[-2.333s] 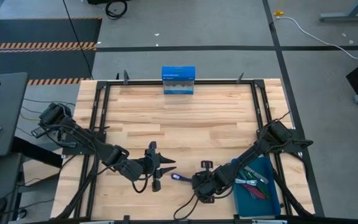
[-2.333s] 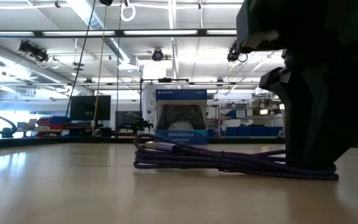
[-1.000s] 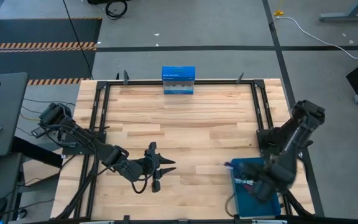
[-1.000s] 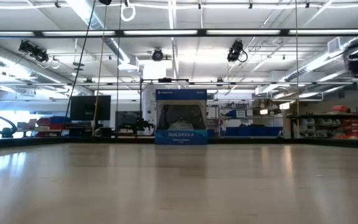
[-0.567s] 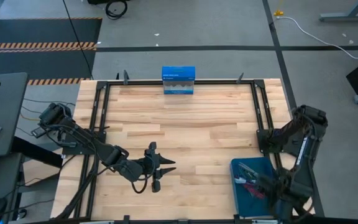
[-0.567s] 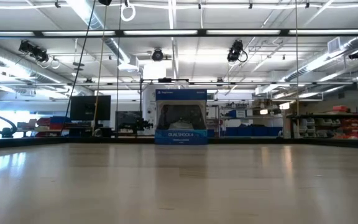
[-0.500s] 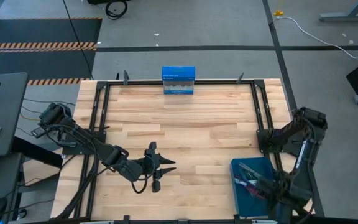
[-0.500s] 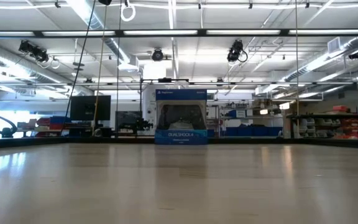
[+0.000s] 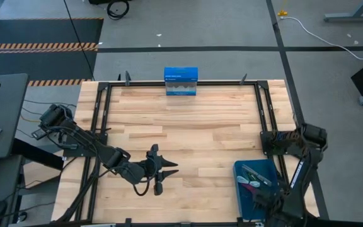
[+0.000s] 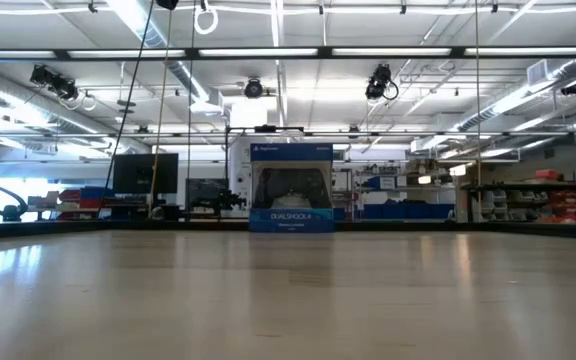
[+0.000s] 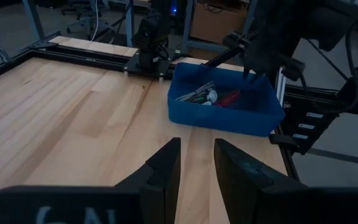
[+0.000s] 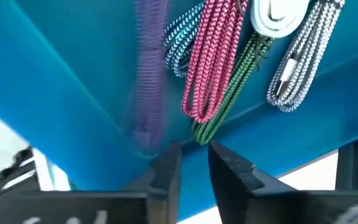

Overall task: Pick and place USB-C Cables
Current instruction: Put the purple USB cable into the blue bin, then move the blue bin to the center of the table

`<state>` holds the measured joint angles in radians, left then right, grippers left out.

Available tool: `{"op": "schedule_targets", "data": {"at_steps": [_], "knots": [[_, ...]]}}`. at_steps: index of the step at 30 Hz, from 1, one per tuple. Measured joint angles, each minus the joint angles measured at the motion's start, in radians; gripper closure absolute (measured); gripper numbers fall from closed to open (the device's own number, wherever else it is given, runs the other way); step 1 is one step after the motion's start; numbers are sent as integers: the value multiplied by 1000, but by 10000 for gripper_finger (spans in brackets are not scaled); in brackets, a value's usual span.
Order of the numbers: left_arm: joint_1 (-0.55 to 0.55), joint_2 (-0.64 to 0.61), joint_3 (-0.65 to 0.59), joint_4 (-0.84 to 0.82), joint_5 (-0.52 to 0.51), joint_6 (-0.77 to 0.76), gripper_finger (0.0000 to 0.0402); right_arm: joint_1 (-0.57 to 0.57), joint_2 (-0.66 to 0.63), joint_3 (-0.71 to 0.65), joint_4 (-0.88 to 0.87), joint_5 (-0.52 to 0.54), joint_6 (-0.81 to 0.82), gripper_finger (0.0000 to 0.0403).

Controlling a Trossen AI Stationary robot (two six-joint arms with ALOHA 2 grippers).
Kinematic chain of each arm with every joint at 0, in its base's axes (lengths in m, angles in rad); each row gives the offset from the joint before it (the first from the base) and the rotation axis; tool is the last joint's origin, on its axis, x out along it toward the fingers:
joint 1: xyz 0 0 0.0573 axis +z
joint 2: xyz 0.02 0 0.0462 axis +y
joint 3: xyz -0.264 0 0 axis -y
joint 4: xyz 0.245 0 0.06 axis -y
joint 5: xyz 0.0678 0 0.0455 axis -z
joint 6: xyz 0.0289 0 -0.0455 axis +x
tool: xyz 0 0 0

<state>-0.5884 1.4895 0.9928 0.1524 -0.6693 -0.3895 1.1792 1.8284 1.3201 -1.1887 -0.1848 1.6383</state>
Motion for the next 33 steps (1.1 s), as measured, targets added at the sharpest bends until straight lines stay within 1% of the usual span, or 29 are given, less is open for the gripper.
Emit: {"op": "schedule_targets", "data": {"at_steps": [2,7,14,18,24,28,33], "knots": [[0,0,0,0,0,-2,296,4,9,0,-6,10,-17,308],[0,0,0,0,0,-12,296,11,7,0,-26,78,-44,277],[0,0,0,0,0,-12,296,9,-46,0,-63,180,-36,222],[0,0,0,0,0,-12,296,-11,-77,0,-91,230,-36,200],[0,0,0,0,0,-12,296,-56,-127,0,-80,324,-41,186],[0,1,0,0,0,-12,296,-83,-150,0,-62,352,-74,183],[0,1,0,0,0,-12,296,-107,-150,0,-59,375,-106,183]]}}
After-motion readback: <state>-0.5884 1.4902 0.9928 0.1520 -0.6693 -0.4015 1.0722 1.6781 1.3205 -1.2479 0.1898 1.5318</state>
